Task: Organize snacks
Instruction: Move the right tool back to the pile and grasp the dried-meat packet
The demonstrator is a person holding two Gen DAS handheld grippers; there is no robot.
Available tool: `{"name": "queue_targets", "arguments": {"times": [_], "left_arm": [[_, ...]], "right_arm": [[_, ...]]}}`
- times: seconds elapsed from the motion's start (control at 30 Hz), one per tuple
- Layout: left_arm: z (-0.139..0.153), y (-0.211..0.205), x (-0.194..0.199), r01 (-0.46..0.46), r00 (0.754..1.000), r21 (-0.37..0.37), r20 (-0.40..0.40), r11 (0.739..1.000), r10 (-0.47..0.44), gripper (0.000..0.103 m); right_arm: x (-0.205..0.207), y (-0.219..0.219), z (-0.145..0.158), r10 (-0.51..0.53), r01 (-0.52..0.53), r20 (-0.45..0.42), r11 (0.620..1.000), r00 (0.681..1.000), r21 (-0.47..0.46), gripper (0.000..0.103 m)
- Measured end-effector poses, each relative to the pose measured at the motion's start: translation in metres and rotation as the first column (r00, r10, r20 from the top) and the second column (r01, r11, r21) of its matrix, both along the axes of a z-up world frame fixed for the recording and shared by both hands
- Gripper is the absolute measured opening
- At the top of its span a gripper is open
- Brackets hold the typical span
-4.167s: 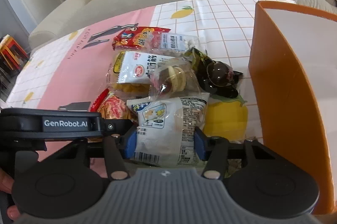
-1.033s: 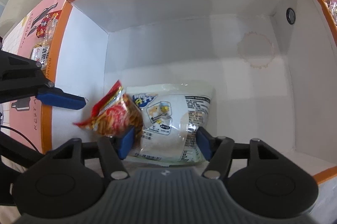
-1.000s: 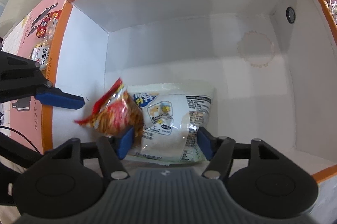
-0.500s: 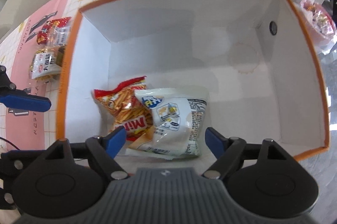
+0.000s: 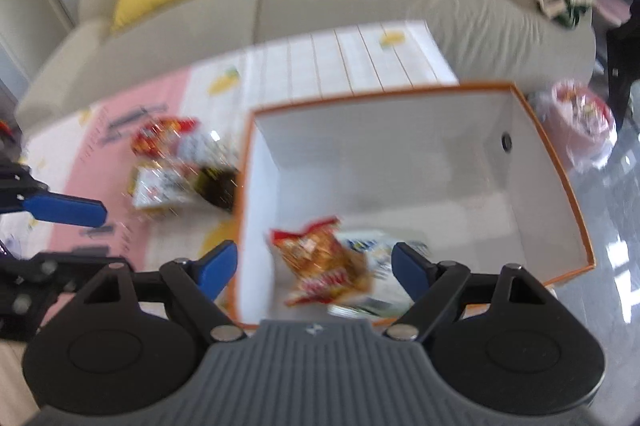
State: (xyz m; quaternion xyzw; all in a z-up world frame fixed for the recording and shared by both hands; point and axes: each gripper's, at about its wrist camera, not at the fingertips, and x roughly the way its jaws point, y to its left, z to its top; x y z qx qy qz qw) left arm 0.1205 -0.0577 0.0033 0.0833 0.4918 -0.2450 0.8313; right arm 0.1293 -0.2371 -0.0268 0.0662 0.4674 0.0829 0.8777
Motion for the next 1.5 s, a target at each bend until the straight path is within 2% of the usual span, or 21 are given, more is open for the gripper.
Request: {"name": "queue_targets", "arguments": {"times": [0.17,0.23,0.37,0.5,0.63,0.8,0.93,1.17,1.3,1.43,1.5], "left_arm": [[-0.003,0.044,-0.015,-0.141,0.989,-0.042,0.041,0.989,0.143,0.066],[-0.005,0.059,-0.02,-0.174,0.983,-0.049,0.042,0.983,0.176,0.066],[-0.015,0.085,-0.032,-0.237,0.97,-0.038,0.043,0.971,0.238,0.066],[-0.031,0.102,-0.041,-0.274,0.961,-0.04,0.035,0.961,0.276,0.065],[-0.045,0.112,-0.05,-0.281,0.959,-0.037,0.026,0.959,0.282,0.065],[-0.067,0.113,-0.05,-0.268,0.963,0.002,0.013,0.963,0.268,0.065],[-0.081,0.117,-0.04,-0.28,0.96,-0.006,-0.017,0.96,0.28,0.065],[-0.099,0.12,-0.026,-0.268,0.963,0.015,-0.036,0.963,0.268,0.065],[-0.112,0.128,-0.019,-0.281,0.958,0.01,-0.052,0.96,0.281,0.065],[-0.124,0.133,-0.013,-0.288,0.956,0.003,-0.055,0.958,0.287,0.065],[-0.127,0.134,-0.01,-0.293,0.955,0.0,-0.05,0.956,0.293,0.065]], "right_arm": [[-0.032,0.036,0.005,-0.006,0.006,0.135,1.0,0.991,-0.001,0.08],[-0.046,0.054,0.004,-0.001,0.006,0.187,1.0,0.982,-0.026,0.075],[-0.068,0.091,-0.002,0.042,-0.012,0.278,0.994,0.96,-0.11,0.069],[-0.079,0.115,-0.016,0.096,-0.041,0.317,0.983,0.944,-0.177,0.063],[-0.079,0.138,-0.042,0.16,-0.081,0.287,0.96,0.944,-0.268,0.055],[-0.071,0.159,-0.073,0.223,-0.125,0.225,0.917,0.948,-0.38,0.053],[-0.055,0.168,-0.096,0.229,-0.14,0.155,0.886,0.961,-0.442,0.052],[-0.033,0.187,-0.131,0.259,-0.166,0.084,0.803,0.962,-0.572,0.052],[-0.025,0.191,-0.144,0.259,-0.18,0.047,0.778,0.965,-0.602,0.052],[-0.02,0.192,-0.153,0.265,-0.199,0.02,0.772,0.964,-0.603,0.051],[-0.017,0.191,-0.158,0.26,-0.204,0.006,0.769,0.966,-0.606,0.047]]}}
